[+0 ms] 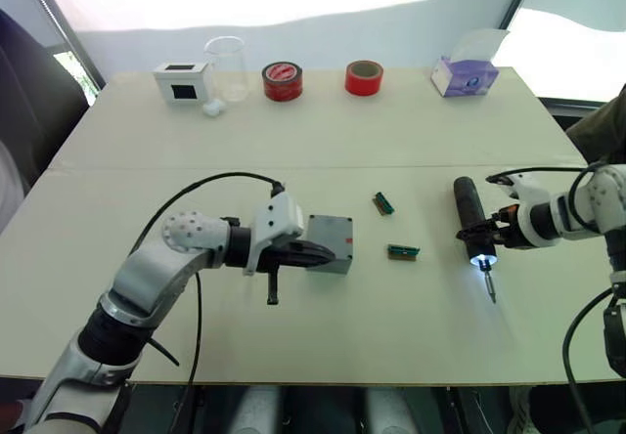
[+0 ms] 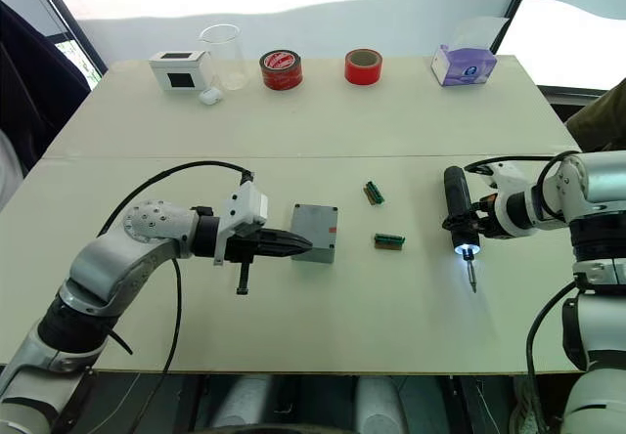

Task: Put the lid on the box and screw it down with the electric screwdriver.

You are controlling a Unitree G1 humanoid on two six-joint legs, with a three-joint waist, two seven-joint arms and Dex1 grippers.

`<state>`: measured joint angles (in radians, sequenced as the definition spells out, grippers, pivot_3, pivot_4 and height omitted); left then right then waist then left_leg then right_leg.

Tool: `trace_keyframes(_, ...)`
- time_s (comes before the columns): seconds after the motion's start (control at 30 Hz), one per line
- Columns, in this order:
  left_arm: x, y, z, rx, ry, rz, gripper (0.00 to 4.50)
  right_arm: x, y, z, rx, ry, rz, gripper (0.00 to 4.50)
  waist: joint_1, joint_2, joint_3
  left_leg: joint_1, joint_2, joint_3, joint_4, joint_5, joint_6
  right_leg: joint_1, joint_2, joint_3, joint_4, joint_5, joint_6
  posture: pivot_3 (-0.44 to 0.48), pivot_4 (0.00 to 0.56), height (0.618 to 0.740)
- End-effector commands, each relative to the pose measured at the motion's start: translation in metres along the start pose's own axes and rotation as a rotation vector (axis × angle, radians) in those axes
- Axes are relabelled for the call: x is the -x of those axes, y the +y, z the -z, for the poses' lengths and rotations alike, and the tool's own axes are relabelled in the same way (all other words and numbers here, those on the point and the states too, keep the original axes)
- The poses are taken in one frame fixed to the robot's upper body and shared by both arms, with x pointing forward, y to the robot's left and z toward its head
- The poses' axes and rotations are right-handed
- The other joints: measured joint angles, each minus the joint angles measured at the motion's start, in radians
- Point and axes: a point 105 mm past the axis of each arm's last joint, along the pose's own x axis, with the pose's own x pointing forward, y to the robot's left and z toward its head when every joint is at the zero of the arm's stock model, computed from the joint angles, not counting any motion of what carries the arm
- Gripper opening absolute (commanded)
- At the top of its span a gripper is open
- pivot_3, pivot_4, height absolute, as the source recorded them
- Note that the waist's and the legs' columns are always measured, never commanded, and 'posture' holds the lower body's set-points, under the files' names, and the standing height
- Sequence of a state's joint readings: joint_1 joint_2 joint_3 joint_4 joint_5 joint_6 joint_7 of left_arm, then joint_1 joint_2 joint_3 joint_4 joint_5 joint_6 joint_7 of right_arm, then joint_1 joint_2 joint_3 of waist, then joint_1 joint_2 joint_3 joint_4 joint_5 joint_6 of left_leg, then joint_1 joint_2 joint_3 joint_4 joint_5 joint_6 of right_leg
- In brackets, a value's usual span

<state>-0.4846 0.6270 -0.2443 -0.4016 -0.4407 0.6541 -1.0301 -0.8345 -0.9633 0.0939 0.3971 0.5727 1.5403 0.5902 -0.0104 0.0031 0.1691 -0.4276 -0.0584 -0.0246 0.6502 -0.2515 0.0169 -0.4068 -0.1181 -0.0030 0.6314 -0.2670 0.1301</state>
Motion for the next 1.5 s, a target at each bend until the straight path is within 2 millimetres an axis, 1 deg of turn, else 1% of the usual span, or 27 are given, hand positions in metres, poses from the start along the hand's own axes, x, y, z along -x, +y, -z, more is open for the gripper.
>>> trace_keyframes(0.03,0.007,0.007,-0.01,-0.048,-0.022,-0.037,0.0,0.009,-0.005,-0.007,0.013,-0.038,0.032,4.47,0.001,0.0,0.0,0.0,0.0,0.0,0.0,0.0,0.0,0.0,0.0,0.0,0.0,0.0,0.0,0.0,0.15,0.74)
trace_keyframes(0.13,0.01,0.01,-0.01,-0.048,-0.021,-0.046,0.0,0.009,-0.006,-0.007,0.027,-0.044,0.035,4.47,0.001,0.0,0.0,0.0,0.0,0.0,0.001,0.0,0.0,0.001,0.0,0.0,0.0,0.0,0.0,0.0,0.15,0.74)
trace_keyframes(0.23,0.013,0.013,-0.01,-0.047,-0.016,-0.06,0.0,0.011,-0.003,-0.012,0.055,-0.07,0.028,4.47,0.0,0.0,0.0,0.0,0.0,-0.001,0.001,0.0,0.0,0.001,0.0,0.0,0.0,0.0,0.0,0.0,0.15,0.74)
trace_keyframes(0.3,0.016,0.015,-0.01,-0.045,-0.015,-0.068,0.0,0.014,-0.003,-0.018,0.076,-0.097,0.032,4.47,-0.001,0.0,0.0,0.0,0.0,0.0,0.001,0.0,0.0,0.001,0.0,0.0,0.0,0.0,0.0,0.0,0.15,0.74)
trace_keyframes(0.37,0.02,0.017,-0.011,-0.039,-0.018,-0.08,0.0,0.02,-0.001,-0.031,0.126,-0.174,0.038,4.47,-0.001,0.0,0.0,0.0,0.0,0.0,0.001,0.0,0.0,0.001,0.0,0.0,0.0,0.0,0.0,0.0,0.15,0.74)
trace_keyframes(0.43,0.033,0.023,-0.014,0.011,-0.046,-0.136,0.0,0.046,0.026,-0.066,0.282,-0.421,-0.062,4.47,-0.001,0.0,0.0,0.0,0.0,0.0,0.001,0.0,0.0,0.0,0.0,0.0,0.0,0.0,0.0,0.0,0.15,0.74)
trace_keyframes(0.47,0.041,0.026,-0.013,0.039,-0.05,-0.167,0.0,0.061,0.041,-0.074,0.364,-0.523,-0.136,4.47,-0.001,0.0,0.0,0.0,0.0,0.0,0.001,0.0,0.0,0.0,0.0,0.0,0.001,0.0,0.0,0.0,0.15,0.74)
trace_keyframes(0.5,0.047,0.026,-0.01,0.058,-0.045,-0.191,0.0,0.073,0.053,-0.076,0.428,-0.594,-0.193,4.47,-0.003,0.001,0.001,0.0,0.0,0.0,0.001,0.0,0.0,-0.001,0.0,0.0,0.001,0.0,0.001,0.0,0.15,0.74)
trace_keyframes(0.53,0.051,0.026,-0.008,0.068,-0.038,-0.203,0.0,0.077,0.059,-0.074,0.463,-0.623,-0.224,4.47,-0.004,0.001,0.001,0.0,0.0,0.0,0.0,0.0,0.0,-0.001,0.0,0.0,0.001,0.0,0.001,0.0,0.15,0.74)
trace_keyframes(0.57,0.056,0.024,-0.002,0.09,-0.018,-0.217,0.0,0.082,0.067,-0.068,0.504,-0.661,-0.275,4.47,-0.003,0.0,0.0,0.0,0.001,0.0,0.0,0.0,0.0,-0.001,0.001,0.0,0.001,0.0,0.001,0.0,0.15,0.74)
trace_keyframes(0.63,0.065,0.018,0.006,0.125,0.009,-0.228,0.0,0.085,0.076,-0.055,0.553,-0.709,-0.319,4.47,-0.002,-0.001,0.0,0.0,0.002,-0.002,-0.001,0.0,0.0,0.0,0.003,0.0,0.0,0.0,0.001,0.0,0.15,0.74)
trace_keyframes(0.67,0.069,0.015,0.006,0.162,-0.002,-0.238,0.0,0.085,0.082,-0.049,0.594,-0.774,-0.328,4.47,0.002,-0.003,0.0,0.001,0.002,-0.002,-0.001,0.0,0.0,0.001,0.003,0.0,0.0,0.0,0.001,0.0,0.15,0.74)
trace_keyframes(0.7,0.073,0.013,0.006,0.195,-0.016,-0.248,0.0,0.082,0.087,-0.039,0.62,-0.799,-0.343,4.47,0.003,-0.003,0.0,0.001,0.002,-0.002,-0.001,0.0,0.0,0.001,0.002,0.0,0.0,0.0,0.001,0.0,0.15,0.74)
trace_keyframes(0.73,0.077,0.01,0.007,0.223,-0.02,-0.26,0.0,0.078,0.093,-0.026,0.629,-0.779,-0.379,4.47,0.006,-0.003,0.0,0.001,0.002,-0.002,0.001,0.0,0.0,0.002,0.002,-0.001,0.0,0.0,0.001,0.0,0.15,0.74)
trace_keyframes(0.8,0.081,0.004,0.013,0.269,-0.001,-0.269,0.0,0.071,0.106,0.004,0.634,-0.697,-0.477,4.47,0.014,-0.003,0.0,0.0,0.001,-0.002,0.002,0.0,0.0,0.002,0.0,0.0,0.001,0.001,0.002,0.0,0.15,0.74)
trace_keyframes(0.9,0.082,-0.012,0.027,0.38,0.01,-0.258,0.0,0.06,0.114,0.048,0.62,-0.532,-0.595,4.47,0.02,-0.003,0.0,0.001,0.001,-0.002,0.003,0.0,0.0,0.003,0.0,0.0,0.001,0.001,0.002,0.0,0.15,0.74)
trace_keyframes(0.93,0.082,-0.016,0.03,0.412,0.005,-0.253,0.0,0.058,0.116,0.058,0.612,-0.486,-0.621,4.47,0.023,-0.003,0.0,0.002,0.001,-0.002,0.002,0.0,0.0,0.004,0.0,0.0,0.001,0.001,0.002,0.0,0.15,0.74)
trace_keyframes(1.0,0.08,-0.031,0.049,0.48,0.035,-0.251,0.0,0.051,0.121,0.093,0.619,-0.33,-0.688,4.47,0.023,-0.003,0.0,0.003,0.001,-0.003,0.002,0.0,0.0,0.004,0.0,0.0,0.001,0.001,0.002,0.0,0.15,0.74)
trace_keyframes(1.03,0.081,-0.037,0.058,0.506,0.053,-0.252,0.0,0.046,0.121,0.112,0.659,-0.233,-0.7,4.47,0.023,-0.003,0.0,0.003,0.001,-0.003,0.002,0.0,0.0,0.005,0.0,0.0,0.0,0.001,0.002,0.0,0.15,0.74)
trace_keyframes(1.07,0.081,-0.041,0.063,0.532,0.055,-0.256,0.0,0.045,0.122,0.126,0.689,-0.167,-0.719,4.47,0.024,-0.002,0.0,0.003,0.001,-0.003,0.002,0.0,0.0,0.004,0.0,0.0,0.0,0.001,0.002,0.0,0.15,0.74)
trace_keyframes(1.1,0.081,-0.044,0.064,0.554,0.05,-0.252,0.0,0.045,0.121,0.131,0.694,-0.137,-0.73,4.47,0.024,-0.003,0.0,0.003,0.001,-0.002,0.001,-0.001,0.0,0.004,-0.001,0.0,0.0,0.001,0.001,0.0,0.15,0.74)
trace_keyframes(1.13,0.082,-0.048,0.064,0.565,0.052,-0.246,0.0,0.045,0.12,0.131,0.691,-0.145,-0.73,4.47,0.024,-0.005,0.001,0.003,0.001,-0.003,0.001,-0.001,0.0,0.005,-0.001,0.0,-0.001,0.0,0.001,0.0,0.15,0.74)
trace_keyframes(1.17,0.082,-0.052,0.066,0.569,0.06,-0.239,0.0,0.044,0.119,0.128,0.685,-0.16,-0.726,4.47,0.023,-0.005,0.001,0.003,0.002,-0.003,0.002,-0.001,0.0,0.005,-0.001,0.0,-0.001,-0.001,-0.003,0.0,0.15,0.74)
trace_keyframes(1.23,0.082,-0.058,0.069,0.57,0.086,-0.23,0.0,0.041,0.116,0.127,0.686,-0.168,-0.714,4.47,0.023,-0.005,0.0,0.004,0.002,-0.003,0.002,0.0,0.0,0.006,-0.002,0.0,-0.002,0.0,-0.005,0.0,0.15,0.74)
trace_keyframes(1.33,0.083,-0.06,0.071,0.571,0.09,-0.238,0.0,0.037,0.113,0.129,0.69,-0.166,-0.71,4.47,0.026,-0.005,0.0,0.007,0.003,-0.003,0.002,-0.001,-0.001,0.008,-0.002,0.0,-0.003,0.0,-0.006,0.0,0.15,0.74)
trace_keyframes(1.5,0.082,-0.064,0.072,0.596,0.085,-0.241,0.0,0.032,0.113,0.126,0.688,-0.191,-0.715,4.47,0.025,-0.006,0.0,0.006,0.003,-0.003,0.001,-0.001,-0.001,0.008,-0.003,0.0,-0.003,0.0,-0.006,0.0,0.15,0.74)
